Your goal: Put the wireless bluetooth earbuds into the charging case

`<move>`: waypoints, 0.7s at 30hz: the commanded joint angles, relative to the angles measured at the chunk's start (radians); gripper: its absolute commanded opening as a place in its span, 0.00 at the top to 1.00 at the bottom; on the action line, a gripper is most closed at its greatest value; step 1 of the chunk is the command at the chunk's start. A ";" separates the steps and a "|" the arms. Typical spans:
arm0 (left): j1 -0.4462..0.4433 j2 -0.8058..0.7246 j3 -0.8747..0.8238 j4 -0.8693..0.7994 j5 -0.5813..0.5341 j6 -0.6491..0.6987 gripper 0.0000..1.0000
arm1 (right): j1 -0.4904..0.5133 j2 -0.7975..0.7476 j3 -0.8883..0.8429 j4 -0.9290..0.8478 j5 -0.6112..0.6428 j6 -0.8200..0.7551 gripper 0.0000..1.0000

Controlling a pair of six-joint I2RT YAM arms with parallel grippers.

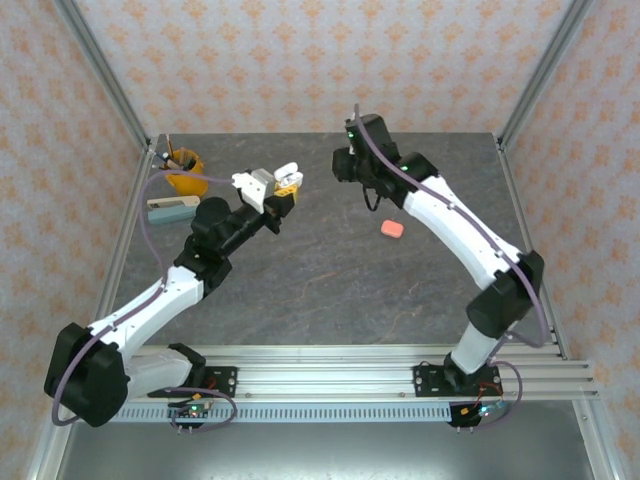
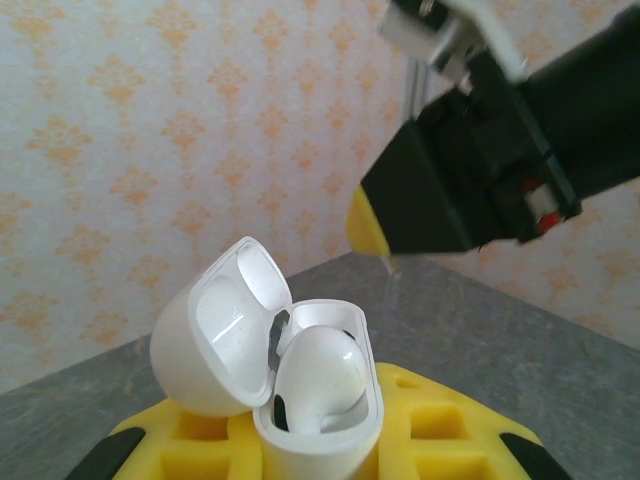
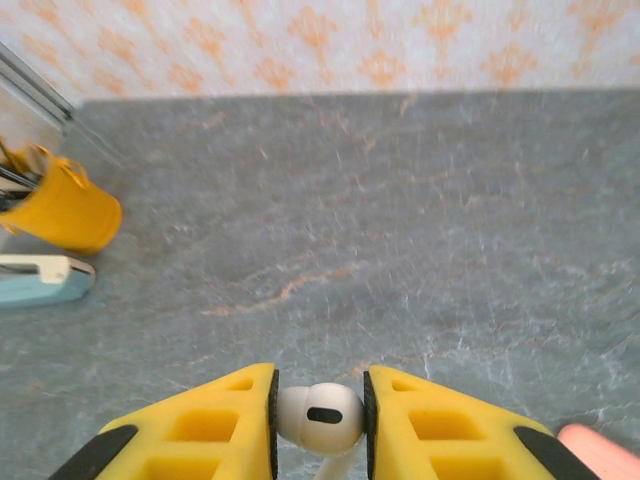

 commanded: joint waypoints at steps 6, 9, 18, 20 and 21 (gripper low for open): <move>-0.057 0.099 0.152 0.012 0.146 0.025 1.00 | -0.004 -0.237 -0.122 0.203 -0.030 -0.113 0.73; -0.083 0.150 0.208 0.008 0.159 0.036 1.00 | -0.004 -0.307 -0.184 0.280 -0.068 -0.160 0.73; -0.127 0.275 0.363 0.023 0.180 0.025 1.00 | -0.004 -0.389 -0.246 0.325 -0.098 -0.242 0.73; -0.130 0.291 0.381 0.032 0.188 0.017 1.00 | -0.004 -0.394 -0.254 0.326 -0.095 -0.252 0.73; -0.133 0.298 0.390 0.033 0.192 0.014 1.00 | -0.004 -0.396 -0.258 0.326 -0.092 -0.258 0.73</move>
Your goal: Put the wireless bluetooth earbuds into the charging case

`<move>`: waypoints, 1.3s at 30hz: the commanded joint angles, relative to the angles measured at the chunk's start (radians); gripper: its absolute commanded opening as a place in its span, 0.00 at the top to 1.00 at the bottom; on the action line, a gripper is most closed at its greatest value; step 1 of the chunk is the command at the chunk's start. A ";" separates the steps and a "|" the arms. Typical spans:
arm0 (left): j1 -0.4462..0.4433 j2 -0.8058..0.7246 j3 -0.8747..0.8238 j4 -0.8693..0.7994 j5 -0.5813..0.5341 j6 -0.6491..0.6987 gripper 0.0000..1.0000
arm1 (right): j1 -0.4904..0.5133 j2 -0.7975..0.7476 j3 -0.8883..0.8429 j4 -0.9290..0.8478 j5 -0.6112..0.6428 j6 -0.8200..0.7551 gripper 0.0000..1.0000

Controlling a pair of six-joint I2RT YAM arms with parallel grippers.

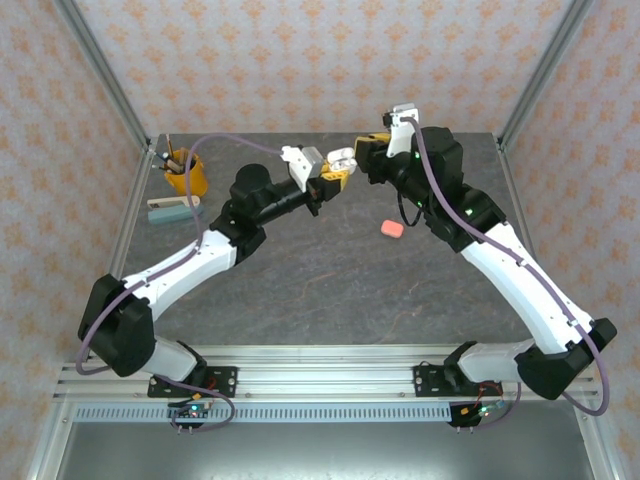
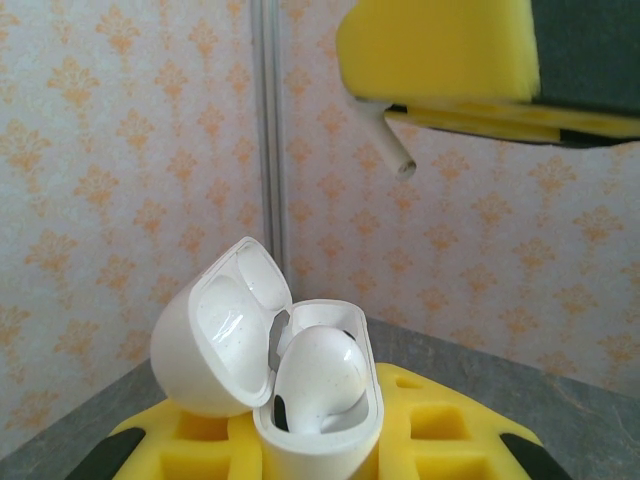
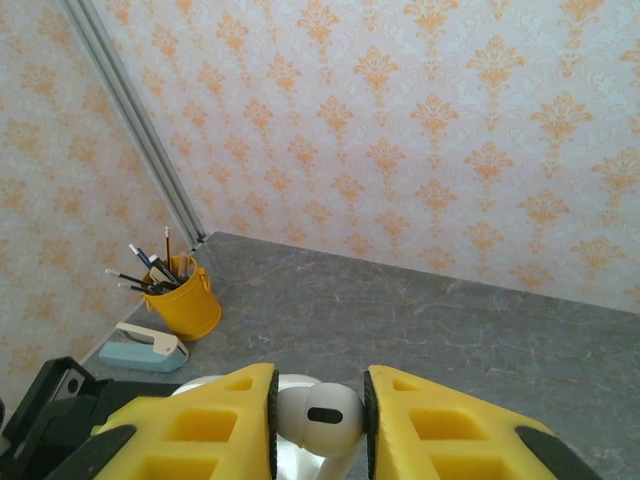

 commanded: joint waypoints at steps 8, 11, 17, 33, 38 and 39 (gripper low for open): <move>-0.020 0.031 0.079 0.040 0.045 -0.009 1.00 | -0.004 -0.024 -0.034 0.056 0.004 -0.048 0.73; -0.023 0.032 0.082 0.036 0.048 -0.010 1.00 | -0.004 -0.020 -0.038 0.067 0.012 -0.043 0.74; -0.025 0.031 0.087 0.041 0.048 -0.014 1.00 | -0.007 -0.007 -0.039 0.071 0.010 -0.036 0.74; -0.028 0.029 0.097 0.052 0.045 -0.023 1.00 | -0.026 0.003 -0.067 0.088 -0.013 0.001 0.75; -0.030 0.032 0.100 0.050 0.046 -0.024 1.00 | -0.029 0.012 -0.067 0.099 -0.022 0.010 0.76; -0.031 0.032 0.101 0.051 0.045 -0.024 1.00 | -0.029 0.013 -0.066 0.099 -0.023 0.010 0.76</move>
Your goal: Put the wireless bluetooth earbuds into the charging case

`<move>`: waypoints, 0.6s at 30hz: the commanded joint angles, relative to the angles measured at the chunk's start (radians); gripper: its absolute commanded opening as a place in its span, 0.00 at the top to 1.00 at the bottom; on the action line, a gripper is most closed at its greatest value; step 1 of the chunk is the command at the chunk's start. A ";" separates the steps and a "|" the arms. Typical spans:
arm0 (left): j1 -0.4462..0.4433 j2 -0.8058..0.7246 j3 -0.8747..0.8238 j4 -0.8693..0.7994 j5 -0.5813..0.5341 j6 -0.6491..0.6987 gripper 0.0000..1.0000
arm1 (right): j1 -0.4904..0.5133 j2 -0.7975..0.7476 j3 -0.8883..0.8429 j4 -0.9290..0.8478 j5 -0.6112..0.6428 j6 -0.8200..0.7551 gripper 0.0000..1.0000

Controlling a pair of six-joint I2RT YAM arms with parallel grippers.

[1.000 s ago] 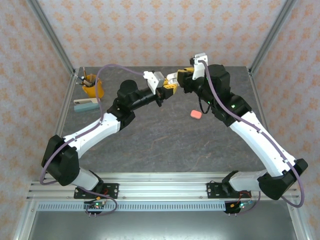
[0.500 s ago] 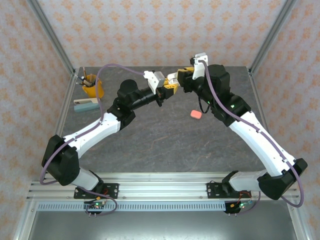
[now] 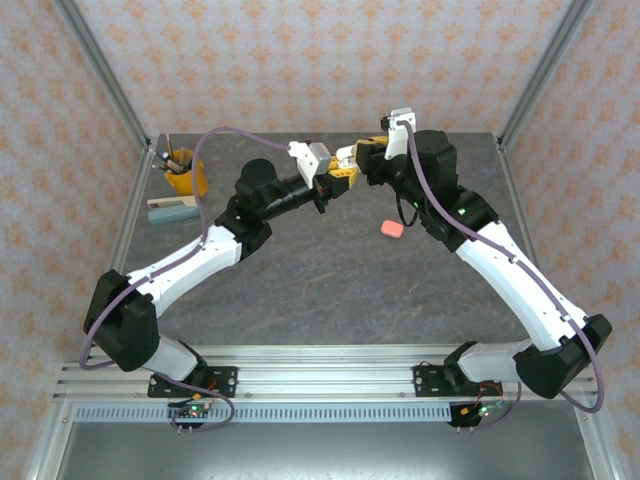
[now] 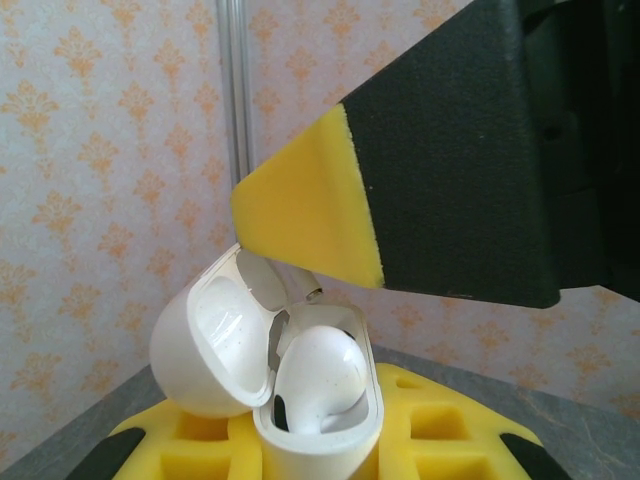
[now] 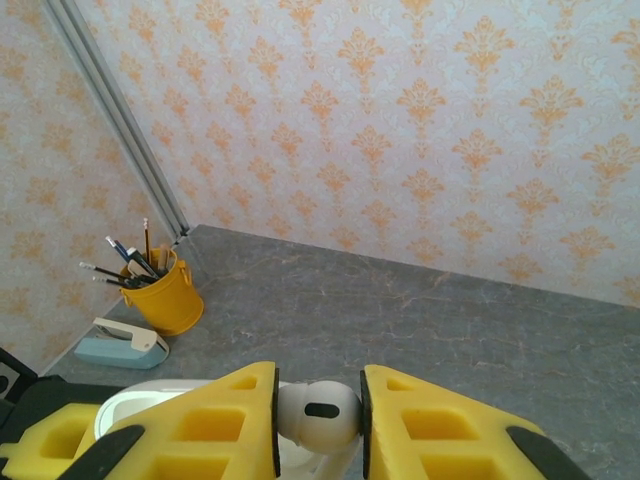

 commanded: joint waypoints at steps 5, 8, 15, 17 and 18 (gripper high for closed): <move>-0.011 0.010 0.046 0.053 0.014 -0.006 1.00 | -0.006 0.008 -0.004 0.045 -0.025 0.019 0.76; -0.011 0.010 0.048 0.051 0.009 -0.003 1.00 | -0.006 0.007 -0.009 0.042 -0.027 0.019 0.76; -0.011 0.011 0.046 0.075 -0.036 -0.017 1.00 | -0.007 -0.005 -0.032 0.039 -0.034 0.023 0.77; -0.011 0.013 0.044 0.087 -0.044 -0.023 1.00 | -0.006 -0.008 -0.039 0.040 -0.038 0.027 0.77; -0.012 0.014 0.043 0.092 -0.045 -0.026 1.00 | -0.007 -0.010 -0.042 0.041 -0.040 0.029 0.77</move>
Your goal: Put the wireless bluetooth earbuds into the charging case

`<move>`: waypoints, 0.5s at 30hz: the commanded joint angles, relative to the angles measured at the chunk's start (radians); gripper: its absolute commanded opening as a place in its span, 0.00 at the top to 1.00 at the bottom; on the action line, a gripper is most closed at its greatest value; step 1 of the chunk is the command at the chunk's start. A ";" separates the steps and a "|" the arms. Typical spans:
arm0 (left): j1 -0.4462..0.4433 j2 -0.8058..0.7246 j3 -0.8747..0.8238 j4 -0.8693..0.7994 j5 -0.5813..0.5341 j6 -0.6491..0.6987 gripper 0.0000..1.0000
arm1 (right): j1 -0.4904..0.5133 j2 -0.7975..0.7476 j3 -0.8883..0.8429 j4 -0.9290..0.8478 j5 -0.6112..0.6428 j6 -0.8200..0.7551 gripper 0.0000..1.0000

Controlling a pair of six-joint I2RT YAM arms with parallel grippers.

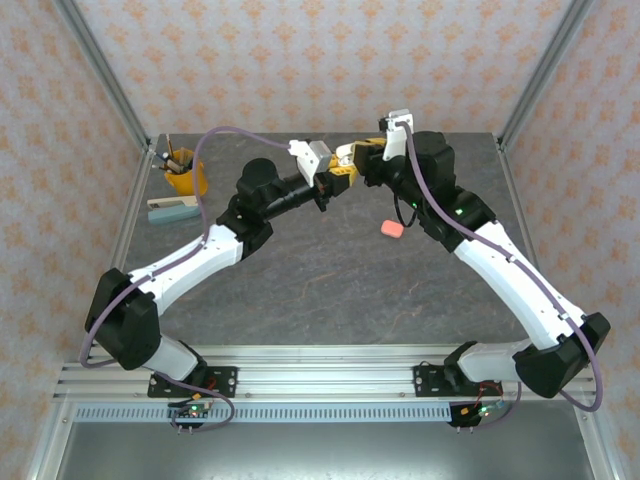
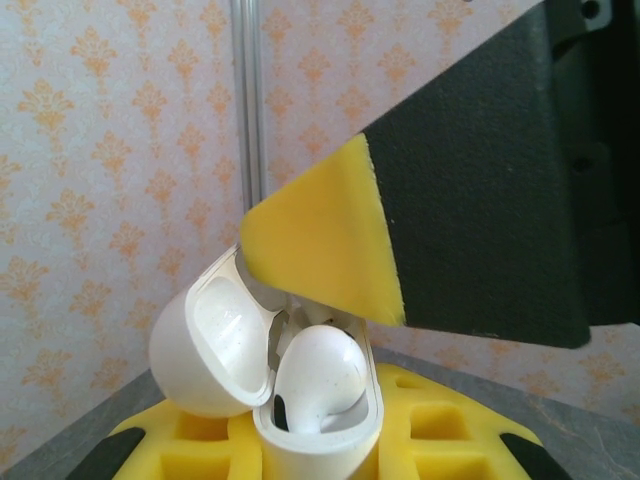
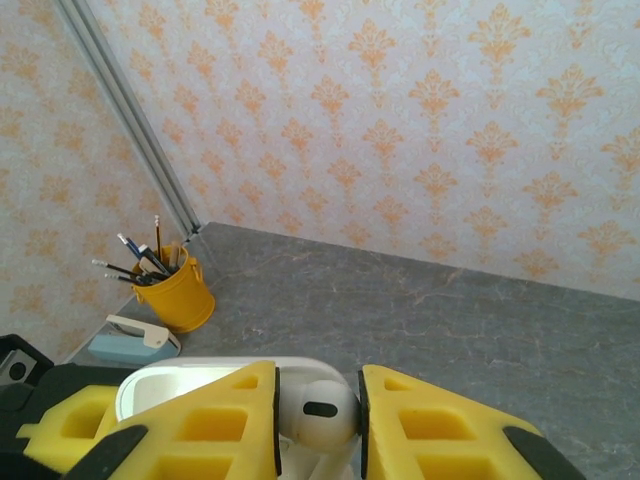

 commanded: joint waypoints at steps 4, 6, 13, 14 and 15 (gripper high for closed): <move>-0.008 0.002 0.036 0.094 -0.024 -0.025 1.00 | -0.004 -0.013 -0.031 0.022 -0.024 0.014 0.77; -0.008 0.001 0.036 0.093 -0.029 -0.025 1.00 | -0.002 -0.014 -0.036 0.021 -0.030 0.012 0.77; -0.008 0.011 0.038 0.094 -0.035 -0.024 1.00 | -0.004 -0.025 -0.035 0.019 -0.040 0.012 0.73; -0.008 0.014 0.038 0.095 -0.035 -0.026 1.00 | -0.003 -0.027 -0.032 0.018 -0.040 0.012 0.72; -0.008 0.018 0.039 0.097 -0.033 -0.029 1.00 | -0.003 -0.028 -0.030 0.017 -0.038 0.014 0.70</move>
